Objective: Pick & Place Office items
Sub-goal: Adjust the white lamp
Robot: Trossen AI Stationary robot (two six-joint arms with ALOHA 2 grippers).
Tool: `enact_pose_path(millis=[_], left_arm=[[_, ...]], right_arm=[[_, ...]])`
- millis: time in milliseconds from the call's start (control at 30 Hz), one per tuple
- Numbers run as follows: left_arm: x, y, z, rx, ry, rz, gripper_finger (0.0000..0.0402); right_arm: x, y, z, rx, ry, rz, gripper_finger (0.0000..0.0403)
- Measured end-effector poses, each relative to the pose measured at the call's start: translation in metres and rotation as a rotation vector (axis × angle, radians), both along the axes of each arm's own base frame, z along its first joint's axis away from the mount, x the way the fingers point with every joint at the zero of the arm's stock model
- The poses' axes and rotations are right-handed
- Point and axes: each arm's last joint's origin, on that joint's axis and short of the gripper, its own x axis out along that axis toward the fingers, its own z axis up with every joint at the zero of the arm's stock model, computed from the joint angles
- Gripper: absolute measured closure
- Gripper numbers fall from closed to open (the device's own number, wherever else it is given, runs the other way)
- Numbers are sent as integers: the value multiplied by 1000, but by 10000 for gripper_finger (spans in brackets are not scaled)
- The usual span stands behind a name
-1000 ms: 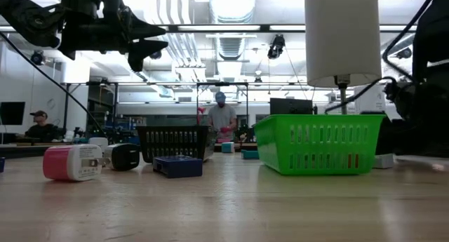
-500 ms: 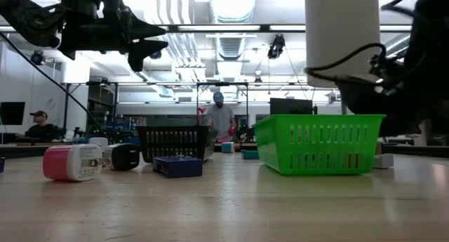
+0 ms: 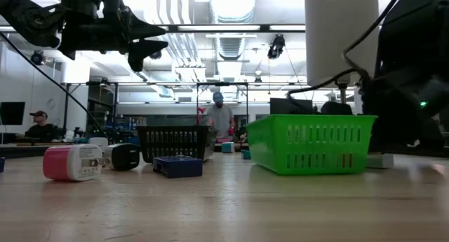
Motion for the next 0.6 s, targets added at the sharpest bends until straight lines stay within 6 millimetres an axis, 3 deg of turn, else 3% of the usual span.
enact_pose_path(millis=[600], left_arm=[[0,0,0,0,0,0,211]], right_arm=[[-27,-43,-8,-34,137,-175,246]])
